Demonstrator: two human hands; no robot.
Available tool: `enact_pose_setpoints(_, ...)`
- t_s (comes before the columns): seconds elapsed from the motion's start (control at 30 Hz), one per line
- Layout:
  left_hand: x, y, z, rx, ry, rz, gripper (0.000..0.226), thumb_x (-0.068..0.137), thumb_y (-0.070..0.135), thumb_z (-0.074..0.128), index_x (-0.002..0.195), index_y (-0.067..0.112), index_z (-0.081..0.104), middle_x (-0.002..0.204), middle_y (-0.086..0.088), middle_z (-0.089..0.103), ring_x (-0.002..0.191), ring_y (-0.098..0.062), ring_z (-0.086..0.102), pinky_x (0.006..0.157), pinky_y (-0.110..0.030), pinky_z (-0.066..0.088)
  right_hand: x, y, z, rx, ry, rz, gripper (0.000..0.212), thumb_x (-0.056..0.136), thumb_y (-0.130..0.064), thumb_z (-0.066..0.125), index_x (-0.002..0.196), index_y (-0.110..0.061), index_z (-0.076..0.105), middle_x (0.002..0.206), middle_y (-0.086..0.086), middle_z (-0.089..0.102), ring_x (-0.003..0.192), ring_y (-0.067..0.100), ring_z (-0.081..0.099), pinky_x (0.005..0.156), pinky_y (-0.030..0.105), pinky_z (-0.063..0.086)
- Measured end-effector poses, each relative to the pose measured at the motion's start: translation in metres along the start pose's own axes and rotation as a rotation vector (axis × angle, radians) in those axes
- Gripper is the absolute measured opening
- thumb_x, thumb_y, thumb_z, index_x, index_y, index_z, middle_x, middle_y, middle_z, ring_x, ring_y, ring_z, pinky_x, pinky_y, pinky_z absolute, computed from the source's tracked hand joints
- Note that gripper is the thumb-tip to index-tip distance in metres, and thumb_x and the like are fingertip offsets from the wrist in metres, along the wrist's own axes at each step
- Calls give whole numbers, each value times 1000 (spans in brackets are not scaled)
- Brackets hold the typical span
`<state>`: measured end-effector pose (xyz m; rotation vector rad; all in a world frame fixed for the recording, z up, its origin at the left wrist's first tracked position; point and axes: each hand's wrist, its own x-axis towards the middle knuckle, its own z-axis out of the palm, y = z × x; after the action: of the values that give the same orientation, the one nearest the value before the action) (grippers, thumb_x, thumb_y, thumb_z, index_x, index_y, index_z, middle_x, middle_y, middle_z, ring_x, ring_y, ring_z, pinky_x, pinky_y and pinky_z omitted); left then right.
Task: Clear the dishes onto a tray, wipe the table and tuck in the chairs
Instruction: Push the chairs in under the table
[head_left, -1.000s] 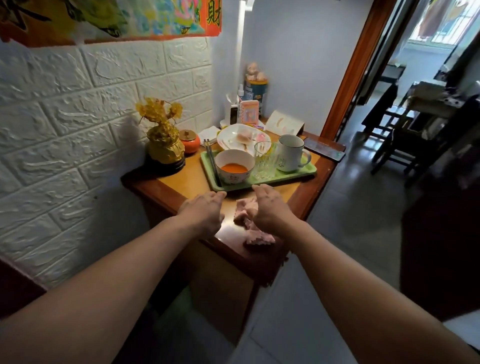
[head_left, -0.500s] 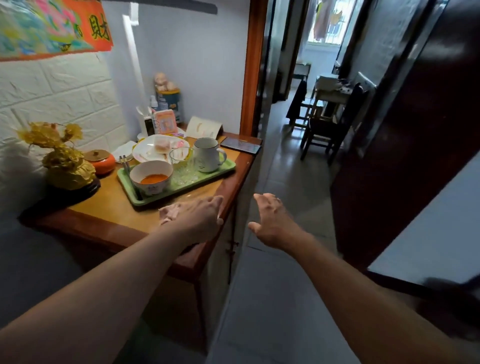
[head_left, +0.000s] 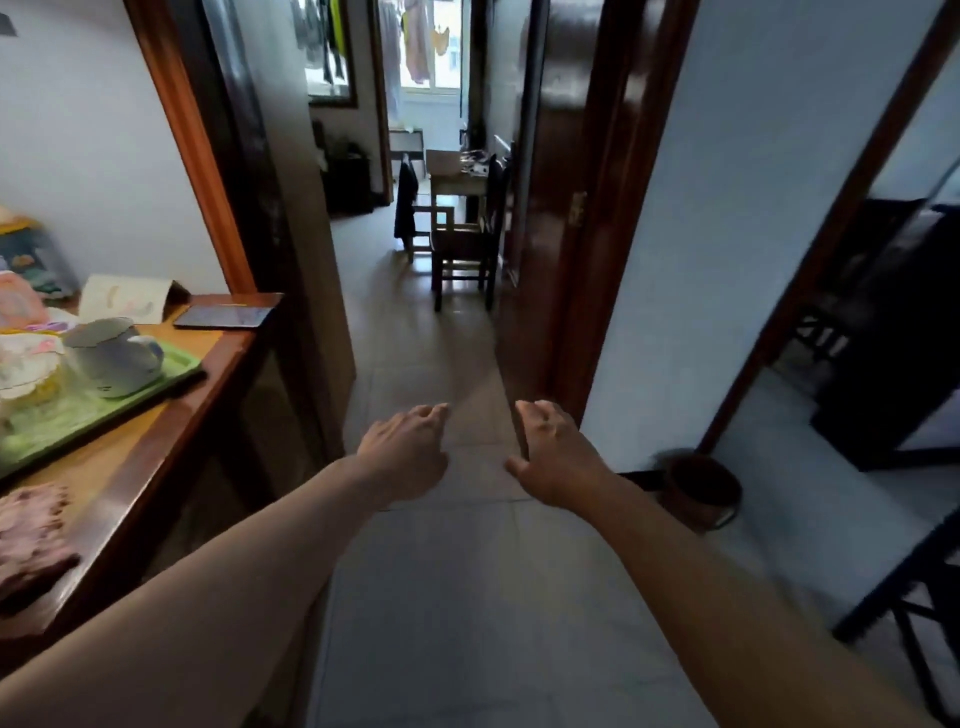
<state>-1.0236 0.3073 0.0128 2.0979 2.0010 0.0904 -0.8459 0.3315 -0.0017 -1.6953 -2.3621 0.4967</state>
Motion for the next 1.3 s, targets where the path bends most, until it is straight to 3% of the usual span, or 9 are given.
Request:
enact_pose_setpoints(0.3, 52, 154, 30, 22, -76, 281, 66, 91, 30, 49, 148, 21, 17, 151, -4, 31, 136, -26, 34, 109, -44, 31, -57, 143, -50, 43, 77, 278, 74, 89, -34, 56, 149, -12, 17, 153, 12, 21, 140, 27, 22, 113, 40, 26)
enact_pose_setpoints(0.43, 81, 215, 44, 38, -119, 402, 65, 93, 30, 48, 148, 19, 16, 151, -4, 30, 136, -26, 35, 108, -43, 32, -74, 199, -65, 72, 122, 411, 68, 89, -33, 58, 145, -15, 26, 151, 9, 25, 137, 25, 28, 112, 39, 30)
enact_pose_setpoints(0.67, 153, 318, 70, 40, -176, 625, 60, 93, 30, 48, 146, 22, 21, 149, -3, 34, 133, -24, 38, 106, -40, 36, -89, 289, -98, 89, 184, 641, 74, 90, -40, 53, 148, -10, 19, 150, 13, 23, 135, 29, 27, 110, 37, 26)
enact_pose_setpoints(0.8, 196, 385, 81, 63, -217, 738, 56, 92, 32, 48, 142, 19, 26, 143, -5, 40, 129, -26, 42, 103, -40, 37, -91, 343, -124, 23, 253, 762, 70, 94, -35, 51, 149, -10, 15, 153, 14, 19, 138, 30, 22, 112, 38, 24)
enact_pose_setpoints(0.93, 229, 451, 95, 61, -264, 903, 63, 95, 28, 46, 148, 17, 15, 148, -9, 33, 133, -25, 36, 106, -36, 32, -102, 386, -147, 31, 319, 912, 74, 91, -34, 56, 149, -12, 15, 154, 12, 18, 141, 29, 18, 114, 40, 24)
enact_pose_setpoints(1.03, 241, 496, 108, 74, -314, 976, 66, 96, 28, 45, 150, 17, 8, 154, -9, 24, 137, -26, 29, 111, -39, 27, -116, 415, -157, 24, 350, 1010, 72, 89, -35, 59, 146, -11, 21, 149, 14, 26, 137, 31, 25, 110, 42, 29)
enact_pose_setpoints(1.3, 270, 638, 155, 108, -305, 1136, 68, 93, 32, 49, 149, 24, 11, 153, -4, 26, 135, -25, 34, 106, -39, 33, -153, 530, -186, 65, 430, 1170, 73, 87, -33, 62, 145, -14, 23, 148, 11, 27, 137, 30, 25, 112, 42, 27)
